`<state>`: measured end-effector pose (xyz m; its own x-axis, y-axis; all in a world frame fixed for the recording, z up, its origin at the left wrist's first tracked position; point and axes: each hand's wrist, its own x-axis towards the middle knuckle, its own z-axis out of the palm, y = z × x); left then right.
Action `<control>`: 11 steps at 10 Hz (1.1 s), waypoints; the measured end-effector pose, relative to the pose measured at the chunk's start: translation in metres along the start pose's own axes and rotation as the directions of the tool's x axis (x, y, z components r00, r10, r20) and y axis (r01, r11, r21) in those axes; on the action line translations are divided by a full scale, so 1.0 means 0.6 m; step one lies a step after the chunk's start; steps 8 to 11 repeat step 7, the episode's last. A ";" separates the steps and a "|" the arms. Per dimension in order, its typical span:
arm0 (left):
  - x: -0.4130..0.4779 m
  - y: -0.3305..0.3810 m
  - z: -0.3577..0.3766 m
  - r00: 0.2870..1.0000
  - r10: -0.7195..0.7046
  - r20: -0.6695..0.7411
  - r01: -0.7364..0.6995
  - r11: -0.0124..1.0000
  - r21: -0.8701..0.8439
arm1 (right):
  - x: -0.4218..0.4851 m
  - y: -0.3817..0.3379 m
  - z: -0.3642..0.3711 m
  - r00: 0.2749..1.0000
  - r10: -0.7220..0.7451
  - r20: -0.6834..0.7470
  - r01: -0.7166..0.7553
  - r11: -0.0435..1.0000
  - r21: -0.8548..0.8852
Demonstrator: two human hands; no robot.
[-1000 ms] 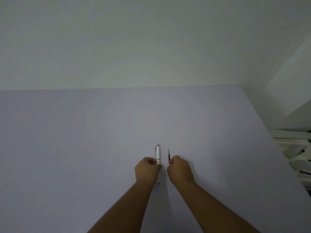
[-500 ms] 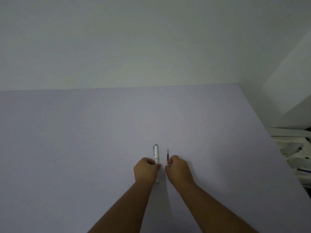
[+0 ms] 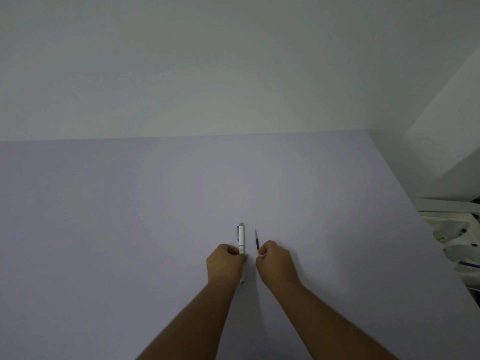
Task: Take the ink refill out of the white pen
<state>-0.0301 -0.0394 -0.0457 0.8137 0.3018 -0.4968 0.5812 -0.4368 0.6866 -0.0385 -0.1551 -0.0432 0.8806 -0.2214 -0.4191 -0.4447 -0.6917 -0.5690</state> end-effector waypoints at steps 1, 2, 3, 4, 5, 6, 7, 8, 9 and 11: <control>-0.002 0.000 -0.001 1.000 0.002 0.003 -0.002 1.000 -0.002 | -0.001 -0.001 0.001 1.000 -0.005 0.002 0.005 1.000 -0.007; -0.001 -0.001 -0.002 1.000 0.010 -0.004 -0.010 1.000 0.006 | -0.001 -0.001 0.002 1.000 -0.004 -0.001 0.004 1.000 -0.001; -0.003 -0.001 -0.003 1.000 -0.001 -0.001 0.001 1.000 -0.004 | -0.003 -0.002 0.001 1.000 -0.002 -0.004 0.002 1.000 0.000; -0.002 -0.002 -0.004 1.000 -0.010 0.002 0.010 1.000 -0.014 | -0.003 0.000 0.001 1.000 -0.009 -0.010 0.009 1.000 0.010; -0.005 0.000 -0.008 1.000 -0.010 0.016 0.010 1.000 0.002 | -0.004 0.002 -0.002 1.000 0.005 -0.006 -0.005 1.000 0.019; -0.006 0.002 -0.015 1.000 0.007 0.018 -0.007 1.000 0.010 | -0.005 0.000 -0.005 1.000 -0.004 -0.024 0.005 1.000 0.020; -0.010 0.011 -0.033 0.999 -0.002 -0.035 0.004 0.999 0.049 | 0.000 -0.006 -0.020 0.994 -0.009 -0.110 0.012 0.999 0.032; -0.010 0.011 -0.033 0.999 -0.002 -0.035 0.004 0.999 0.049 | 0.000 -0.006 -0.020 0.994 -0.009 -0.110 0.012 0.999 0.032; -0.010 0.011 -0.033 0.999 -0.002 -0.035 0.004 0.999 0.049 | 0.000 -0.006 -0.020 0.994 -0.009 -0.110 0.012 0.999 0.032; -0.010 0.011 -0.033 0.999 -0.002 -0.035 0.004 0.999 0.049 | 0.000 -0.006 -0.020 0.994 -0.009 -0.110 0.012 0.999 0.032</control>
